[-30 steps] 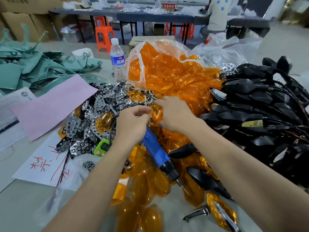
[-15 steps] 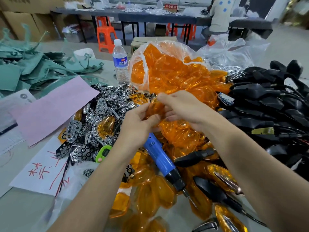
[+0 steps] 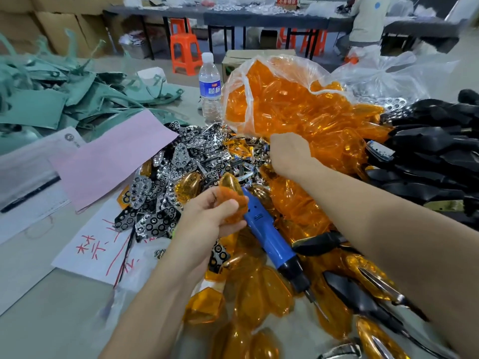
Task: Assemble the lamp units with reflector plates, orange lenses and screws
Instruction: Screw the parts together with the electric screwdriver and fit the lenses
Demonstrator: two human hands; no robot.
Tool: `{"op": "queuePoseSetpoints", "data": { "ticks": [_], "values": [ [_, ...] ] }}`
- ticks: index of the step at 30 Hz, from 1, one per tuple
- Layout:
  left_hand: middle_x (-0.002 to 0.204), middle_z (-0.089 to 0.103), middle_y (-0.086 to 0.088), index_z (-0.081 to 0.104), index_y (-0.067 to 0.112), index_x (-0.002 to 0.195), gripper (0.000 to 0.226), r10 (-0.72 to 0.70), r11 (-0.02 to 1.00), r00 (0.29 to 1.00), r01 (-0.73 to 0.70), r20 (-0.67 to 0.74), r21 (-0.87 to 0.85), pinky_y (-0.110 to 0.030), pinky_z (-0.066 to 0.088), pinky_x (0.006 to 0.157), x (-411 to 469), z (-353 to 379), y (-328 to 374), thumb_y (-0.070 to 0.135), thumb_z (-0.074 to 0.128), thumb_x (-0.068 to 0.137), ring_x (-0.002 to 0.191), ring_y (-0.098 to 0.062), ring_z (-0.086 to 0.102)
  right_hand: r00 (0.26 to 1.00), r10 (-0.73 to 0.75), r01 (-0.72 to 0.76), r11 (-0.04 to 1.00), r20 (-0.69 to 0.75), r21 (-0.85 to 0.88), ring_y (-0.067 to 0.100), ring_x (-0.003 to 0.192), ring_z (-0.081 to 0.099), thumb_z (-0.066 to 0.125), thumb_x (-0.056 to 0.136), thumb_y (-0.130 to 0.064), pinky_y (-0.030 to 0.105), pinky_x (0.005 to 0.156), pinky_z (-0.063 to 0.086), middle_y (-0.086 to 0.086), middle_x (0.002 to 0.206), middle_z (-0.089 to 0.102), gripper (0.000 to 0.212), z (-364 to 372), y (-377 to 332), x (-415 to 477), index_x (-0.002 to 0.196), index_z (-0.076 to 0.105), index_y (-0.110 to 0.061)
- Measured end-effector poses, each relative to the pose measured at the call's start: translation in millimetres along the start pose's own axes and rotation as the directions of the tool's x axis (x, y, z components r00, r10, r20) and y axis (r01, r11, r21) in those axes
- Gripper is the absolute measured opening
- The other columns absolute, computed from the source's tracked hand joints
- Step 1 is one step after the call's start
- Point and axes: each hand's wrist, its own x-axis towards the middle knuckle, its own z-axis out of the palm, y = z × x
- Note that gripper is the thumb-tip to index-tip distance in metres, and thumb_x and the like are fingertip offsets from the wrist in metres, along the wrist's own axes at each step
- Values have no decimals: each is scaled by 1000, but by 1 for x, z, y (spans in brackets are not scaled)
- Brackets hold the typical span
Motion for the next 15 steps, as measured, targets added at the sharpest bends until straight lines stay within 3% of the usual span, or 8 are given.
{"op": "queuePoseSetpoints", "data": {
  "ticks": [3, 5, 7, 9, 12, 15],
  "values": [
    [110, 79, -10, 75, 11, 109, 17, -30, 998, 999, 31, 26, -47, -36, 63, 83, -3, 1, -2, 5, 62, 99, 107, -25, 75, 999, 11, -9, 999, 51, -31, 32, 93, 62, 56, 87, -2, 44, 78, 44, 9, 97, 63, 19, 0, 8, 2, 104, 57, -11],
    [109, 79, -11, 73, 9, 112, 17, -32, 998, 999, 33, 19, -60, -36, 63, 80, -4, 0, -4, 6, 62, 100, 105, -26, 76, 997, 26, -23, 999, 72, -39, 30, 85, 58, 55, 85, -2, 47, 83, 42, 6, 85, 58, 9, -2, 10, 3, 86, 52, -10],
    [107, 79, -14, 72, 6, 112, 17, -44, 994, 999, 44, 4, -100, -35, 63, 75, -5, -1, -5, 5, 61, 100, 101, -29, 77, 998, 26, -24, 999, 56, -35, 26, 72, 53, 57, 86, -2, 44, 80, 40, 4, 74, 56, 22, -1, 11, 1, 72, 46, -13],
    [106, 79, -15, 71, 5, 112, 17, -54, 991, 999, 53, -5, -121, -34, 64, 71, -8, -1, -5, 3, 60, 100, 99, -30, 77, 999, 27, -26, 999, -17, 22, 26, 71, 57, 64, 92, -11, 41, 85, 45, 2, 73, 61, 17, -4, 12, -6, 76, 59, -15],
    [103, 79, -13, 74, 7, 107, 15, -55, 996, 998, 53, -29, -69, -33, 64, 70, -10, -1, -6, 4, 62, 99, 97, -29, 78, 995, 84, -55, 916, -56, 396, 24, 75, 68, 67, 96, -25, 44, 80, 58, 7, 84, 74, 14, -25, 18, -22, 92, 77, -16],
    [98, 80, -11, 76, 13, 99, 10, -31, 998, 999, 33, -42, 49, -30, 63, 73, -11, 3, -10, 8, 69, 95, 94, -26, 78, 990, 138, -87, 606, 4, 791, 16, 65, 62, 73, 92, -20, 38, 63, 56, 12, 87, 76, 8, -59, 20, -63, 92, 79, -15]
  ]
}}
